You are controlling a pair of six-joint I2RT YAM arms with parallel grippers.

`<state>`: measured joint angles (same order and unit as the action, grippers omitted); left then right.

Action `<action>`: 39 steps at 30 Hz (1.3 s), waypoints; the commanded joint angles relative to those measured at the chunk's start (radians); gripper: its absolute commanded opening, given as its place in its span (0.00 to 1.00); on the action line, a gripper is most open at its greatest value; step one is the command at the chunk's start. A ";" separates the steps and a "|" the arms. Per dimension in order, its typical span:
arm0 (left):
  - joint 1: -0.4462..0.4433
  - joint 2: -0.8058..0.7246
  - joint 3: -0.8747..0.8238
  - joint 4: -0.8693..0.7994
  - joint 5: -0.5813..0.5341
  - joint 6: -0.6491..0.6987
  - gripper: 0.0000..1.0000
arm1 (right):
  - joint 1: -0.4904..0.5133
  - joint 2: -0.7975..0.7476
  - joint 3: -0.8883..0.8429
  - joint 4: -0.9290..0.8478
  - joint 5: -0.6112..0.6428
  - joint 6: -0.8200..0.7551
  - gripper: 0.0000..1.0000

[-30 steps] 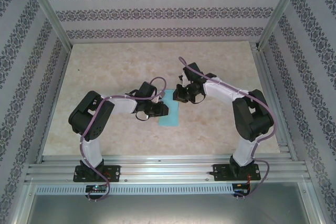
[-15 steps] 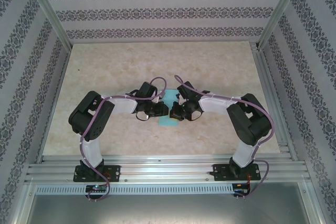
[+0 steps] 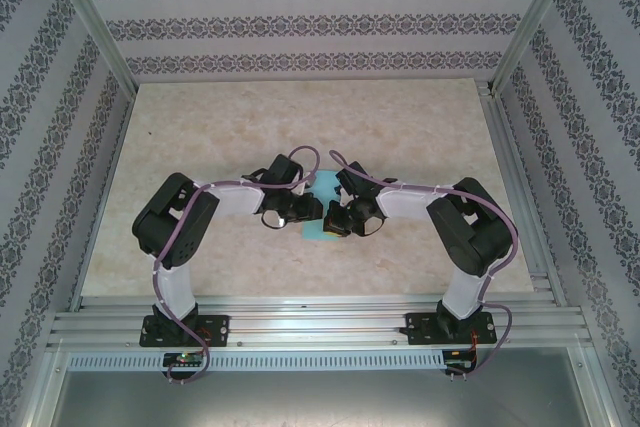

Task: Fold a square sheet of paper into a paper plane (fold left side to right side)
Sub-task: First fold in half a square sheet of paper at the center of the table.

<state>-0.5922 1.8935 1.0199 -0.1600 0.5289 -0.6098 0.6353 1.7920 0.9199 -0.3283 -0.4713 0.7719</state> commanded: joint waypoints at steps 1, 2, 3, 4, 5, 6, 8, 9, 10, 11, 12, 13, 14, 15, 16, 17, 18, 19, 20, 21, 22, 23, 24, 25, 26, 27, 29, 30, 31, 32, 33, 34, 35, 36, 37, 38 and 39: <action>0.005 0.044 0.054 -0.078 -0.082 0.032 0.23 | 0.017 0.065 -0.039 -0.112 0.107 -0.039 0.05; 0.011 0.051 0.064 -0.082 -0.085 0.036 0.23 | 0.018 0.070 -0.039 -0.116 0.109 -0.043 0.05; 0.014 0.058 0.073 -0.084 -0.085 0.038 0.23 | 0.018 0.072 -0.039 -0.117 0.110 -0.045 0.05; 0.021 0.065 0.082 -0.084 -0.086 0.039 0.23 | 0.019 0.075 -0.040 -0.118 0.113 -0.046 0.05; 0.025 0.072 0.091 -0.083 -0.085 0.040 0.23 | 0.019 0.077 -0.039 -0.118 0.115 -0.048 0.05; 0.029 0.076 0.100 -0.082 -0.084 0.042 0.23 | 0.020 0.080 -0.040 -0.122 0.117 -0.051 0.05; 0.039 0.085 0.113 -0.077 -0.083 0.044 0.23 | 0.023 0.084 -0.038 -0.130 0.122 -0.054 0.05; 0.043 0.088 0.119 -0.075 -0.081 0.045 0.23 | 0.024 0.086 -0.038 -0.131 0.122 -0.054 0.05; 0.050 0.092 0.126 -0.071 -0.079 0.045 0.23 | 0.024 0.088 -0.038 -0.132 0.122 -0.055 0.05; 0.055 0.095 0.130 -0.069 -0.075 0.047 0.23 | 0.024 0.089 -0.038 -0.133 0.123 -0.056 0.05; 0.060 0.096 0.137 -0.069 -0.072 0.049 0.23 | 0.025 0.090 -0.038 -0.135 0.124 -0.057 0.05; 0.065 0.097 0.142 -0.070 -0.070 0.051 0.23 | 0.027 0.090 -0.038 -0.137 0.125 -0.057 0.05; 0.072 0.096 0.148 -0.068 -0.069 0.051 0.23 | 0.027 0.091 -0.038 -0.138 0.126 -0.058 0.05; 0.078 0.098 0.153 -0.063 -0.066 0.052 0.23 | 0.027 0.091 -0.038 -0.139 0.126 -0.059 0.05; 0.084 0.098 0.157 -0.060 -0.061 0.052 0.23 | 0.027 0.091 -0.038 -0.140 0.126 -0.059 0.05; 0.089 0.101 0.165 -0.057 -0.055 0.053 0.23 | 0.028 0.092 -0.038 -0.140 0.126 -0.059 0.05; 0.095 0.104 0.169 -0.053 -0.050 0.053 0.23 | 0.029 0.090 -0.036 -0.141 0.126 -0.059 0.05; 0.098 0.108 0.177 -0.049 -0.044 0.054 0.23 | 0.029 0.091 -0.036 -0.141 0.128 -0.061 0.05; 0.102 0.114 0.186 -0.048 -0.038 0.056 0.23 | 0.029 0.093 -0.034 -0.143 0.128 -0.060 0.05; 0.104 0.120 0.195 -0.049 -0.036 0.058 0.23 | 0.028 0.093 -0.033 -0.144 0.128 -0.062 0.05; 0.106 0.127 0.206 -0.048 -0.037 0.059 0.23 | 0.029 0.093 -0.032 -0.147 0.129 -0.062 0.05; 0.110 0.138 0.217 -0.048 -0.035 0.059 0.23 | 0.029 0.093 -0.030 -0.148 0.129 -0.063 0.05; 0.111 0.146 0.227 -0.046 -0.032 0.059 0.23 | 0.029 0.094 -0.029 -0.151 0.129 -0.064 0.05; 0.115 0.157 0.238 -0.044 -0.029 0.059 0.23 | 0.031 0.095 -0.028 -0.152 0.129 -0.065 0.05; 0.118 0.168 0.248 -0.039 -0.025 0.058 0.23 | 0.031 0.095 -0.027 -0.153 0.130 -0.064 0.05; 0.120 0.176 0.259 -0.039 -0.021 0.056 0.23 | 0.031 0.095 -0.026 -0.152 0.129 -0.065 0.05; 0.132 0.184 0.277 -0.034 -0.010 0.056 0.23 | 0.033 0.094 -0.026 -0.152 0.129 -0.065 0.05; 0.138 0.181 0.283 -0.036 -0.010 0.055 0.23 | 0.033 0.095 -0.026 -0.152 0.128 -0.064 0.05; 0.147 0.175 0.290 -0.038 -0.006 0.057 0.23 | 0.033 0.092 -0.024 -0.152 0.128 -0.065 0.05; 0.155 0.165 0.294 -0.041 -0.004 0.062 0.23 | 0.033 0.096 -0.023 -0.151 0.128 -0.063 0.05; 0.161 0.154 0.300 -0.049 -0.004 0.067 0.24 | 0.033 0.096 -0.023 -0.152 0.127 -0.064 0.05; 0.170 0.140 0.306 -0.061 -0.005 0.080 0.24 | 0.035 0.096 -0.021 -0.150 0.127 -0.065 0.05; 0.176 0.126 0.309 -0.071 -0.006 0.087 0.25 | 0.035 0.096 -0.021 -0.150 0.126 -0.065 0.05; 0.184 0.107 0.309 -0.083 -0.009 0.096 0.26 | 0.035 0.097 -0.020 -0.150 0.126 -0.065 0.05; 0.191 0.083 0.304 -0.091 -0.008 0.104 0.26 | 0.034 0.099 -0.018 -0.150 0.125 -0.065 0.05; 0.196 0.053 0.290 -0.093 -0.010 0.109 0.26 | 0.035 0.101 -0.018 -0.149 0.123 -0.065 0.05; 0.197 0.027 0.271 -0.095 -0.010 0.112 0.26 | 0.036 0.101 -0.017 -0.147 0.123 -0.065 0.05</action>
<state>-0.4084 2.0266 1.3006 -0.2558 0.5339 -0.5491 0.6464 1.8095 0.9493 -0.3557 -0.4530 0.7303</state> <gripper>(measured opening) 0.259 0.049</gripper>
